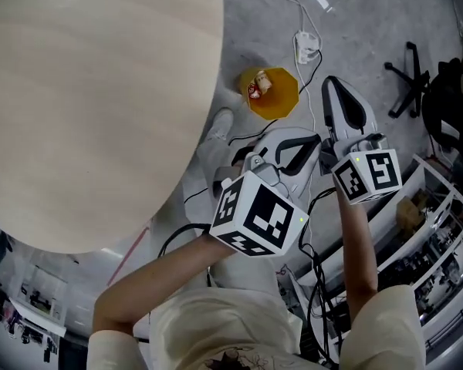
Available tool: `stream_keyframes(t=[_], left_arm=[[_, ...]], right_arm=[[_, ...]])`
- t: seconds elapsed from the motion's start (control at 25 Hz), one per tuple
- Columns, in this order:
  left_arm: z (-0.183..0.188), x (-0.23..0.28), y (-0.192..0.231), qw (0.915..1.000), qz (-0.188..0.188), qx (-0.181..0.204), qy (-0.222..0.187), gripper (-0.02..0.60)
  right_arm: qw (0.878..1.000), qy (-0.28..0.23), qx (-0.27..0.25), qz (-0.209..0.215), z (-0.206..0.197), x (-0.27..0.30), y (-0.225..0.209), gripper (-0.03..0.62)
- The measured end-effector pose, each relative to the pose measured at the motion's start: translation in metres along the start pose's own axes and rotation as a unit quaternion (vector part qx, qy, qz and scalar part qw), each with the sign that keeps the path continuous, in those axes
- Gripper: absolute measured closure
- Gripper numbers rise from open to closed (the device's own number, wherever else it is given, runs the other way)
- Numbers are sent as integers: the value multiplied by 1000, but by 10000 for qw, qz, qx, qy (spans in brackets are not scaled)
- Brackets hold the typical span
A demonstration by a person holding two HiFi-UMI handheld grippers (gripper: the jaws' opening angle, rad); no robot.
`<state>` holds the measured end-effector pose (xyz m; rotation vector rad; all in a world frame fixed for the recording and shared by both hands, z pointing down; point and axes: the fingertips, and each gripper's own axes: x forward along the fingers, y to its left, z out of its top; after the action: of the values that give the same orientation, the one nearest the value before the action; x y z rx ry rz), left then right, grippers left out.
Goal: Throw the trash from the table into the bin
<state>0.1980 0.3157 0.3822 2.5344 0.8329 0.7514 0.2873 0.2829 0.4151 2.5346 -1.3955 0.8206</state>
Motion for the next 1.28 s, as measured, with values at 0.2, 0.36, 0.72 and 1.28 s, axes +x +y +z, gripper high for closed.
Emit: stream_keyframes(t=[0.2,0.36,0.72,1.28], left_arm=[[27,-47,4,9993,186,-93,-316,577],[28,-90,15,9973,492,-191,-510,577],[21,-175,53,9858,1320,-523,-893,577],[-22,-395,100,9340,2777,-1119,-1949,577]], right_arm=[[9997,-187,-29,125,37,2,33,588],[9993,-216,-112,291,48,14,64,588],[9926,-194,-421,1122,74,43,159,588],[9537,-54,-1809,2404,109,101,394,588]])
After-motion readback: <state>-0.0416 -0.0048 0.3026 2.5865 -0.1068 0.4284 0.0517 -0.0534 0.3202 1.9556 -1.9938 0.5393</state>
